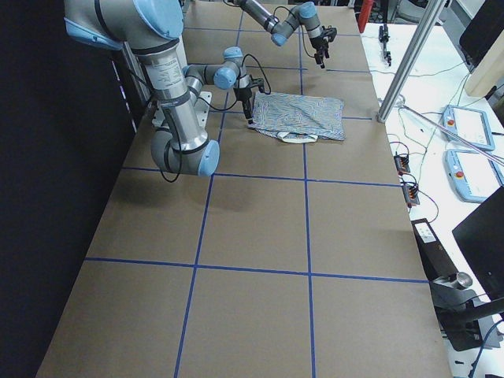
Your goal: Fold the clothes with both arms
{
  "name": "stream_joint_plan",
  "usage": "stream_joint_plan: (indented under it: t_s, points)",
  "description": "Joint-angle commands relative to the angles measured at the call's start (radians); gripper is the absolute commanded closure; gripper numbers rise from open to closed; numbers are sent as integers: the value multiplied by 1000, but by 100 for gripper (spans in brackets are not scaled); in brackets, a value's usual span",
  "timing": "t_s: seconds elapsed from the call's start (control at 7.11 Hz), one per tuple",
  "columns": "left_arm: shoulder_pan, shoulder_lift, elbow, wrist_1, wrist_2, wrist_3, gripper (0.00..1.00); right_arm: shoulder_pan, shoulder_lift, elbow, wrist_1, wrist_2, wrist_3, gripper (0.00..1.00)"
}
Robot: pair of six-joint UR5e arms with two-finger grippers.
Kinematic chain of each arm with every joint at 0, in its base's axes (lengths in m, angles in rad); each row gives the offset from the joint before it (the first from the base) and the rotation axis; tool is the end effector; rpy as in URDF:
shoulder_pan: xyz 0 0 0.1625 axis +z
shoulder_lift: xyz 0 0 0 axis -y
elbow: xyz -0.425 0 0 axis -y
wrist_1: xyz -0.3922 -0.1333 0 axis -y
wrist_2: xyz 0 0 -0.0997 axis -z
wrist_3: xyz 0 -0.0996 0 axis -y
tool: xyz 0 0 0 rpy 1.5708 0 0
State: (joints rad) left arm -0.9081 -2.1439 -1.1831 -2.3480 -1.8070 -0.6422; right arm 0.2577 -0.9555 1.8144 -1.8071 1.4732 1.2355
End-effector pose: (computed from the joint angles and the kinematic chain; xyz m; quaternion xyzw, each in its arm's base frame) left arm 0.3762 -0.6608 0.4208 0.3019 0.3621 0.0636 0.8796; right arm -0.5827 -0.3015 0.2350 0.1338 -0.2790 -0.0220 0.9507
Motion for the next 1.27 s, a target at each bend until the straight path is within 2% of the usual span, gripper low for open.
stream_joint_plan:
  t_s: [0.0,0.14,0.42,0.7,0.98,1.13]
  points:
    - [3,-1,-4,-1,-2,-10,0,-14,4,-30,0,-8,-25,67]
    - [5,-1,-4,-1,0,-10,0,-14,4,-38,2,-13,-51,75]
    - [5,1,-4,-1,-2,-10,0,-3,4,-35,0,-14,-61,100]
    - [6,-1,-4,-1,0,-10,0,17,-12,-20,3,-10,-62,100]
    - [6,-1,-4,1,0,-11,0,-9,-124,75,14,-30,-33,100]
    - [6,-1,-4,1,0,-11,0,-58,-170,104,14,-63,49,98]
